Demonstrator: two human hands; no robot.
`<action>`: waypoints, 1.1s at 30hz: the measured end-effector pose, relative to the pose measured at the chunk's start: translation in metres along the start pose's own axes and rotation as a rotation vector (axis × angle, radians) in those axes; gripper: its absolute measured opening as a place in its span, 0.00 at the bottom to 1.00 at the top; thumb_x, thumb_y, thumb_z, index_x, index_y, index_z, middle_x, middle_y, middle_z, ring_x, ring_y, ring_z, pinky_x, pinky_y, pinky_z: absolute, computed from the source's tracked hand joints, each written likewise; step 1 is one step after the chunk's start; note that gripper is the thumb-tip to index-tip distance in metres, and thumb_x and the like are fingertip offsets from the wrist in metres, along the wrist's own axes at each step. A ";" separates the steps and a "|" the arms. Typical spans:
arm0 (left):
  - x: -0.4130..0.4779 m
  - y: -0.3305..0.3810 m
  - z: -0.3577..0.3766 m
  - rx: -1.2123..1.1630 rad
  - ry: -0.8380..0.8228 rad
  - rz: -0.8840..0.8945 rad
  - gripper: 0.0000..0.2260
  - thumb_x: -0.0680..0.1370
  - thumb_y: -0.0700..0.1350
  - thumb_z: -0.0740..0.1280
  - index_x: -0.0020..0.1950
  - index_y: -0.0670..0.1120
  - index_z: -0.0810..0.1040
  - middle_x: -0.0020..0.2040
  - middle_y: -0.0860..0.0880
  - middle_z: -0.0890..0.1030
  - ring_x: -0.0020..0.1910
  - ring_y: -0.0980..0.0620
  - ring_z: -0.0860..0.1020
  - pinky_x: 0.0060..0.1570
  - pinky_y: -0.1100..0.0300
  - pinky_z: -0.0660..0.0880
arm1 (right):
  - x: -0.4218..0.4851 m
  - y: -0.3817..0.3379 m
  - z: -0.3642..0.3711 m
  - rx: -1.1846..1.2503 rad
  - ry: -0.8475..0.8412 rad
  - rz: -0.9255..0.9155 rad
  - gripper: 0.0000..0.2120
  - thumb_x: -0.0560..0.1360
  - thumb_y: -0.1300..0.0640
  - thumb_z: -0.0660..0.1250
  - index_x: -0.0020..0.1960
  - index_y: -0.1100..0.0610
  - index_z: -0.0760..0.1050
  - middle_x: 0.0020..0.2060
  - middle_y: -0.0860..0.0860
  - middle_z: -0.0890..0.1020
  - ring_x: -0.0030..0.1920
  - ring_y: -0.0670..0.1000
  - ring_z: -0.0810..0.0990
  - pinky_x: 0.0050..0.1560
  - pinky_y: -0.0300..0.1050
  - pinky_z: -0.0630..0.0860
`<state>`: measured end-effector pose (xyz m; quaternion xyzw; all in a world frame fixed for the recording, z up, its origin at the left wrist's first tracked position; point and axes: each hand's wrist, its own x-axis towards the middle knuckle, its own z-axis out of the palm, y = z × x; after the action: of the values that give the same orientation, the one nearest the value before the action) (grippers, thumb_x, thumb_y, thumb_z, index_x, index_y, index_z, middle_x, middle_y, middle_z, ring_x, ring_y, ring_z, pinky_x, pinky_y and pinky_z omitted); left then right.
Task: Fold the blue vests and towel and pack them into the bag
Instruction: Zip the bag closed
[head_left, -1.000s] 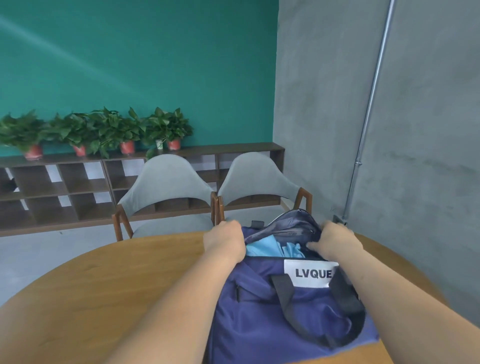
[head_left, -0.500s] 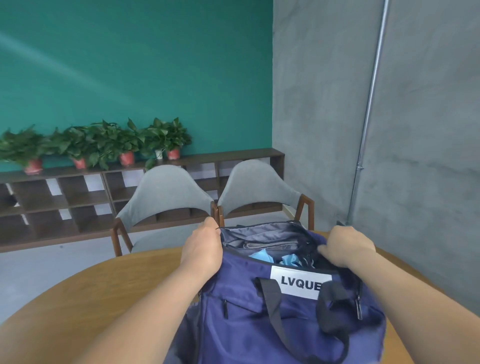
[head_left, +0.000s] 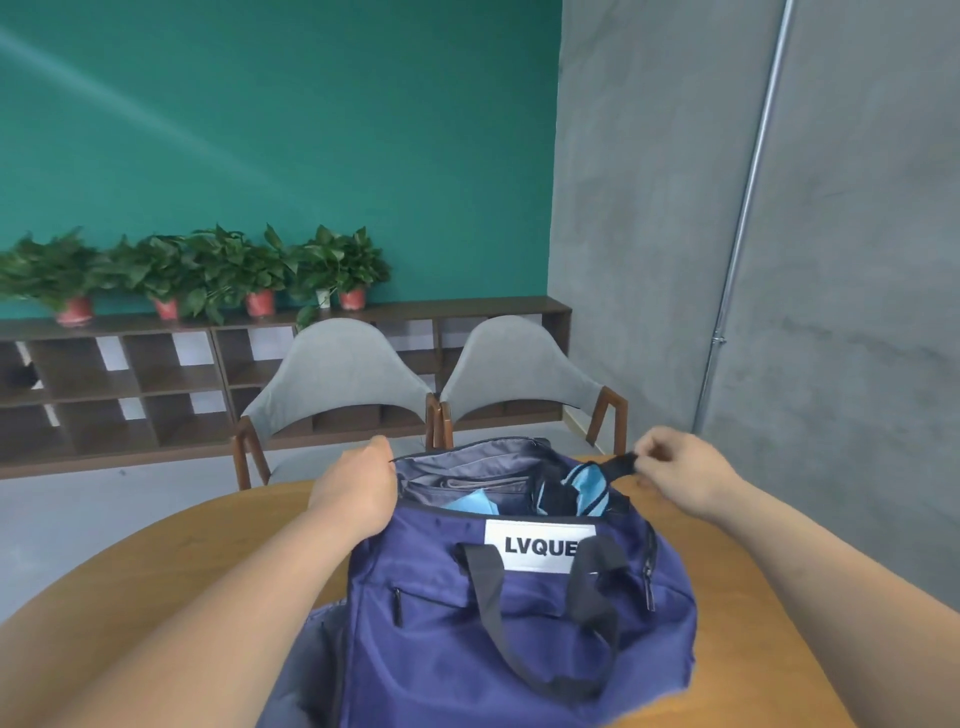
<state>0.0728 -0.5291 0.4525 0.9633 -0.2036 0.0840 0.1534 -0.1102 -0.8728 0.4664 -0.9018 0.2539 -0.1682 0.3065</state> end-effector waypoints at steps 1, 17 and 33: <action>-0.001 0.003 0.000 0.000 -0.015 0.002 0.07 0.86 0.47 0.57 0.49 0.49 0.69 0.45 0.46 0.79 0.42 0.43 0.79 0.42 0.48 0.78 | 0.000 -0.005 0.009 -0.005 -0.049 -0.056 0.05 0.76 0.58 0.70 0.44 0.48 0.79 0.40 0.46 0.87 0.44 0.50 0.85 0.51 0.51 0.82; 0.007 0.066 0.025 -0.015 -0.406 0.338 0.18 0.83 0.47 0.66 0.73 0.53 0.72 0.71 0.48 0.76 0.66 0.45 0.77 0.65 0.51 0.75 | 0.011 -0.054 0.115 -0.741 -0.513 -0.286 0.20 0.81 0.48 0.66 0.70 0.54 0.73 0.69 0.55 0.67 0.63 0.61 0.78 0.61 0.56 0.77; -0.023 0.099 0.048 0.305 -0.510 0.438 0.24 0.82 0.59 0.66 0.75 0.51 0.72 0.73 0.43 0.71 0.72 0.39 0.69 0.62 0.44 0.72 | -0.024 -0.046 0.104 -0.792 -0.624 -0.428 0.13 0.82 0.51 0.63 0.62 0.53 0.81 0.59 0.56 0.82 0.58 0.61 0.79 0.58 0.53 0.78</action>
<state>0.0157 -0.6233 0.4279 0.8987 -0.4216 -0.0988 -0.0694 -0.0659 -0.7798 0.4138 -0.9869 0.0057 0.1572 -0.0365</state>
